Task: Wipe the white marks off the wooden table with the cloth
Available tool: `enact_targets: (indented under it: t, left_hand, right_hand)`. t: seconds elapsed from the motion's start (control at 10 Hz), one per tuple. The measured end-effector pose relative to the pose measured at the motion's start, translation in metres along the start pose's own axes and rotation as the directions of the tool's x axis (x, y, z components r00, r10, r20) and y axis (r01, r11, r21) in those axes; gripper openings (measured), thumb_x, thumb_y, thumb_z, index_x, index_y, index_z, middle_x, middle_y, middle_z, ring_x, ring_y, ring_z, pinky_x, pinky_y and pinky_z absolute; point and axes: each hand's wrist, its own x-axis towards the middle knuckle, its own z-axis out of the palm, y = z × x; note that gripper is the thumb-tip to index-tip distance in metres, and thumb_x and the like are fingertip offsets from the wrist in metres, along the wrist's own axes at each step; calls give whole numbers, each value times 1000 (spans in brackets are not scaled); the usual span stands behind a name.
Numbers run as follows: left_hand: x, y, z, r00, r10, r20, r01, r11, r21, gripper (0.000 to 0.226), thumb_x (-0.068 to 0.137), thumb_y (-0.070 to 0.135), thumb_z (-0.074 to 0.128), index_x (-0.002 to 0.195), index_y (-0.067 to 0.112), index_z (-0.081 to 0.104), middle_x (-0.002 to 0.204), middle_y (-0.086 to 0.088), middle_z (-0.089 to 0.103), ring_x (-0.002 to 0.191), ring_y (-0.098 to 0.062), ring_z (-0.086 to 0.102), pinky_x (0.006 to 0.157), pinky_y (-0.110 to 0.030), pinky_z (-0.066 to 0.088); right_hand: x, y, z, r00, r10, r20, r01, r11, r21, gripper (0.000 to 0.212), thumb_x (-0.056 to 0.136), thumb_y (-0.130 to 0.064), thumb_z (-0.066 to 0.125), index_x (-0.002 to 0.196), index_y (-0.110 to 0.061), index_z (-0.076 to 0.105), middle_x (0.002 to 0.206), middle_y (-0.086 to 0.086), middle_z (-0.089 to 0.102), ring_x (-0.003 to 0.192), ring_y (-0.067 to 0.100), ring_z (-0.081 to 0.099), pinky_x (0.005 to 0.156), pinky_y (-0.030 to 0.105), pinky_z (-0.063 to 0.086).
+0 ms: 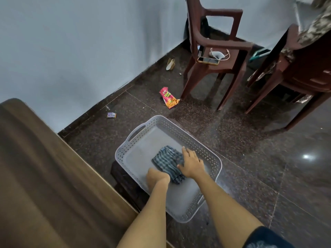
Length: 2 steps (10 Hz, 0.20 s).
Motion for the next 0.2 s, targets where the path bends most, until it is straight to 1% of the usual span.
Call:
enact_targets:
  t: [0.1,0.2]
  left_hand:
    - [-22,6,-18,977,163,138,-188,963,194,36,87,-2,50,123,1,53,128,-15,56,114,-31,55,90,-34,46]
    - [-56,9,-38,903,369,220,-417,877,241,28,89,2,48,116,6,52,123,-13,56,110,-28,54,92,-34,44]
  right_hand:
    - [-26,-5,-14,999,11,37,-11,1000,1,76,97,-35,46,151,-17,-3,160,2,0,147,27,-3,117,50,11]
    - [-59,-14,-30,1000,5,1,-5,1000,-7,74,98,-33,45,151,-16,-4,160,2,-2,147,27,-4,117,49,10]
